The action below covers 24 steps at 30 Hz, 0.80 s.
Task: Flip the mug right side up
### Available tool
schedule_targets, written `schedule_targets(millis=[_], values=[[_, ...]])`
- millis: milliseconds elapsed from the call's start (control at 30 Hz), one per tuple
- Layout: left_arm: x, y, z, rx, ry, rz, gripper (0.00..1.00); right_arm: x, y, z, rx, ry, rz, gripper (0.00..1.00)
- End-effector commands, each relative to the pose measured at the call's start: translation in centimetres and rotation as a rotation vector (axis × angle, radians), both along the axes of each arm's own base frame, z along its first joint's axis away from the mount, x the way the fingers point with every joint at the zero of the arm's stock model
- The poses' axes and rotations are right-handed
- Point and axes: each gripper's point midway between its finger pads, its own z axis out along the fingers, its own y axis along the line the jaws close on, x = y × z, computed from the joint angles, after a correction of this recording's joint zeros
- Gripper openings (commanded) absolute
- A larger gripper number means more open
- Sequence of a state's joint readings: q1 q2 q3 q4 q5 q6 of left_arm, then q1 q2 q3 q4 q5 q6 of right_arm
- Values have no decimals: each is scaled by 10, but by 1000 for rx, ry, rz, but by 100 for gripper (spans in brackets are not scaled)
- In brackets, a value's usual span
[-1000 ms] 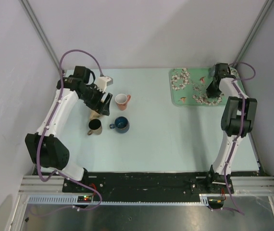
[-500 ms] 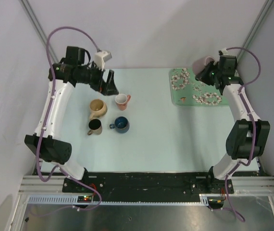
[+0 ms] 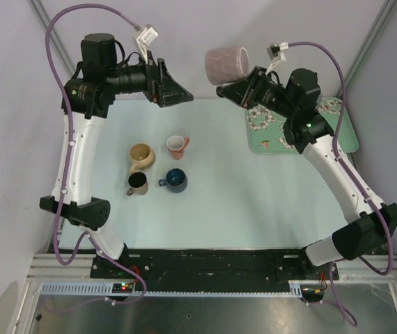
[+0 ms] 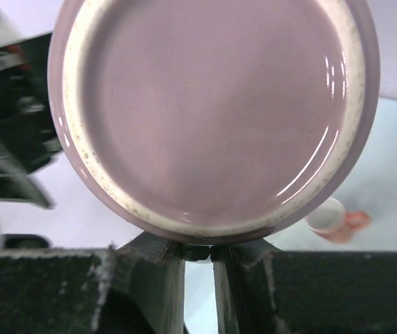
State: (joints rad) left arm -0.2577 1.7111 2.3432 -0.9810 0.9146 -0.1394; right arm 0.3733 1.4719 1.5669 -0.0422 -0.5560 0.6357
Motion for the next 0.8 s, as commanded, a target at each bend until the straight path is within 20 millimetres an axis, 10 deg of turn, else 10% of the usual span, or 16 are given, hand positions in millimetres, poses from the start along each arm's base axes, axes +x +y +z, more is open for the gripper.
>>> schedule_targets(millis=[0, 400, 767], values=[[-16, -10, 45, -129, -30, -50, 100, -58, 20, 107, 205, -276, 139, 0], [-18, -24, 94, -284, -108, -110, 78, -92, 72, 120, 248, -282, 314, 0], [-24, -37, 77, -301, 9, -201, 5, -82, 103, 89, 251, -171, 405, 0]])
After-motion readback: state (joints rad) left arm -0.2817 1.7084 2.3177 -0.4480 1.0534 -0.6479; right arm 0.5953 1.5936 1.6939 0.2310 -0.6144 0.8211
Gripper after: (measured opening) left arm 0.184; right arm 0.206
